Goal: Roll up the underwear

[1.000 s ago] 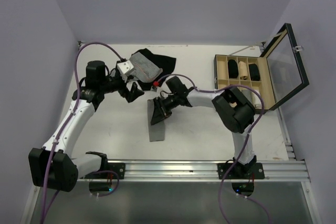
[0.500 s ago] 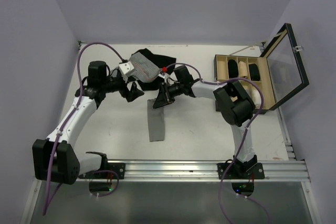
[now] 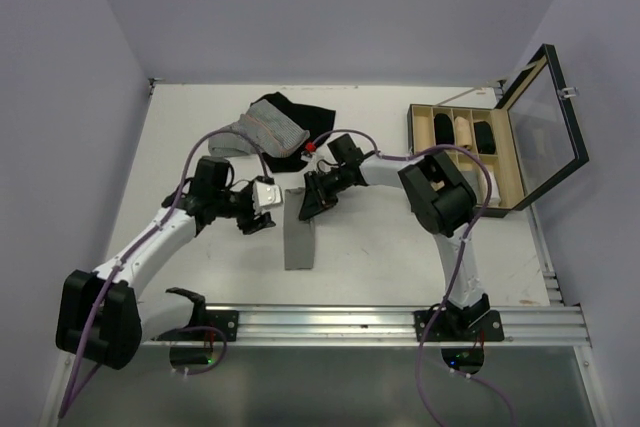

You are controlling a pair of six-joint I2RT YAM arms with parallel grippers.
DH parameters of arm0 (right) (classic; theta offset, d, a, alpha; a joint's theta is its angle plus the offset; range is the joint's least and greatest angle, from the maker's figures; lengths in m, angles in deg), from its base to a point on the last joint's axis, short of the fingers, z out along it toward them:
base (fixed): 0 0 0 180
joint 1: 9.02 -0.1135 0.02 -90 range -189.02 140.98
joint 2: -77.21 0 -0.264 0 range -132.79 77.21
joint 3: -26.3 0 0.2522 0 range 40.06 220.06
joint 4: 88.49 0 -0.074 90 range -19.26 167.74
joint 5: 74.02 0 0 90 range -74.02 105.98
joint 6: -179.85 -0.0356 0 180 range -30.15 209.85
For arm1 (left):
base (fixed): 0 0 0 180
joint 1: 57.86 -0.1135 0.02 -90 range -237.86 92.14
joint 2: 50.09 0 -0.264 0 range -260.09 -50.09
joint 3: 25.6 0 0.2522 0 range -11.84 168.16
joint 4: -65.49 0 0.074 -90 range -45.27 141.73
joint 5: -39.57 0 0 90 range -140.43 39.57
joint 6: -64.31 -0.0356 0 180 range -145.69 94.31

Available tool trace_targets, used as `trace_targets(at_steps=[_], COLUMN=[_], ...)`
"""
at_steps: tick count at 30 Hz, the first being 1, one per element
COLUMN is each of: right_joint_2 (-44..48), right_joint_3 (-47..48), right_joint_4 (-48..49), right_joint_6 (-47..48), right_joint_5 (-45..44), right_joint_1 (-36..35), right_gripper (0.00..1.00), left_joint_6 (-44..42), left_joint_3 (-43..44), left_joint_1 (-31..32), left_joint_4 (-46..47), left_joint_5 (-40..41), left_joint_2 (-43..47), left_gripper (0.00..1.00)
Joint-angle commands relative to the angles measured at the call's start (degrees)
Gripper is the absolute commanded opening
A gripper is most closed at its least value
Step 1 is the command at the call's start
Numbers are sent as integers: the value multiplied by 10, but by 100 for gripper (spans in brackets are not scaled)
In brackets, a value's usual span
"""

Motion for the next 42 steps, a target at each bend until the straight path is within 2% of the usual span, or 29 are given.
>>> trace_targets(at_steps=[1,3,6,8,11,17,24,32,38,42], right_joint_2=[71,91,125,138,149,110,41,3,-3,-1], right_joint_3=[29,38,44,27,-8,-63,-76,-64,-56,-55], right_joint_4=[-49,-70,-138,-146,-139,-88,-54,-90,-107,-115], right_joint_6=[48,49,65,67,57,39,40,73,82,85], right_joint_5=[-25,-24,-20,-23,-13,11,10,-6,-13,-15], right_joint_1=[-2,-7,-22,-31,-53,-67,-70,-70,-70,-70], right_gripper=[28,34,36,36,35,33,32,31,30,30], left_joint_6=[-137,-181,-213,-225,-231,-253,-302,-340,-358,-347], left_joint_3=[-43,-61,-90,-101,-108,-130,-146,-137,-138,-136], left_joint_1=[28,50,105,139,202,263,311,317,319,323], left_joint_4=[-41,-42,-41,-44,-28,-2,-20,-15,-12,-14], left_joint_5=[19,30,66,88,114,131,163,186,196,187], left_joint_2=[59,101,137,142,132,96,57,5,-23,-20], left_gripper=[61,61,61,61,60,53,43,39,26,2])
